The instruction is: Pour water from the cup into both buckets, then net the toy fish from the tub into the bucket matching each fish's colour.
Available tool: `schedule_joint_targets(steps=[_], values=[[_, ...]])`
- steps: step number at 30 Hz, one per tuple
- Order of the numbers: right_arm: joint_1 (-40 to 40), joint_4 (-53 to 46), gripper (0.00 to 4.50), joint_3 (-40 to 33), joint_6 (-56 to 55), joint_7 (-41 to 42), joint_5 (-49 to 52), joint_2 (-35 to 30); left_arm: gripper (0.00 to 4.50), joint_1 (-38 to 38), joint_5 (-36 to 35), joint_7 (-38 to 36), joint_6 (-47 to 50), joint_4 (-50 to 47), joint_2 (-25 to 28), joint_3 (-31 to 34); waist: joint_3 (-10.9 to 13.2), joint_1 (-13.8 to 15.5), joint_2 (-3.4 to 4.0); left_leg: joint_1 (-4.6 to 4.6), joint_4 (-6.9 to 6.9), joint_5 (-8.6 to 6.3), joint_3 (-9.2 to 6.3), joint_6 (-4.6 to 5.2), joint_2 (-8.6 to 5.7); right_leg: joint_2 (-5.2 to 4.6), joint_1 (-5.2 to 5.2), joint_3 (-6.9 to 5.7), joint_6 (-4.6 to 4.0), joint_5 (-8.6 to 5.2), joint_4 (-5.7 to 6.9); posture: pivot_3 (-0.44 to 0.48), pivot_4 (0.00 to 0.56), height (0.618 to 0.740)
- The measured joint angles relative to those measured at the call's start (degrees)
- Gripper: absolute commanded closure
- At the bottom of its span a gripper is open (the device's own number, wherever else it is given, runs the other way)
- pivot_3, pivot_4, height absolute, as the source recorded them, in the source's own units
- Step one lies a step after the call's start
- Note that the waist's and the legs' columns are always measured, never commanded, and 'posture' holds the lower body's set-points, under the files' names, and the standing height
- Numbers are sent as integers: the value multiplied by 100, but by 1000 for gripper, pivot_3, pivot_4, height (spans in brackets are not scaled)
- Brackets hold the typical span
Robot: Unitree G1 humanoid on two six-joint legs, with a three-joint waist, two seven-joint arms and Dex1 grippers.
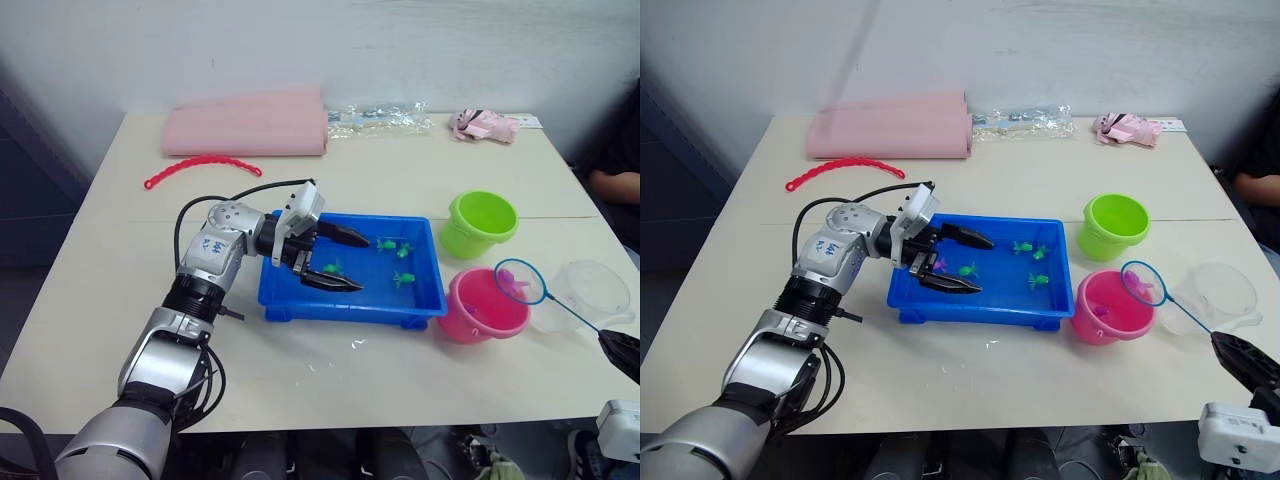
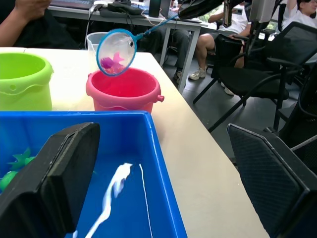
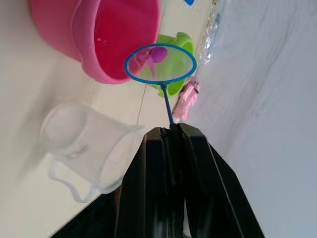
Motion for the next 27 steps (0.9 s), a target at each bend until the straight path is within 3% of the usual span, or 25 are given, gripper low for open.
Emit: schedule_joint_targets(steps=[9,21,27], values=[[-154,150,4500,-285,-552,-503,-582,-206,31,-2,61,0,-36,142,32,20,0,-8,0,1,0,0,-1,0,1,0,1,0,-2,-1,1,0,150,738],[160,251,4500,-302,-1017,-573,-785,-246,31,-3,107,0,-36,143,77,57,0,-13,0,2,2,1,0,1,1,0,2,1,-3,-2,2,0,150,738],[138,546,4500,-293,-556,-452,-6,-488,31,-8,119,41,-43,166,64,60,0,-11,0,3,2,1,-3,1,3,-1,2,1,-6,-3,3,0,150,738]])
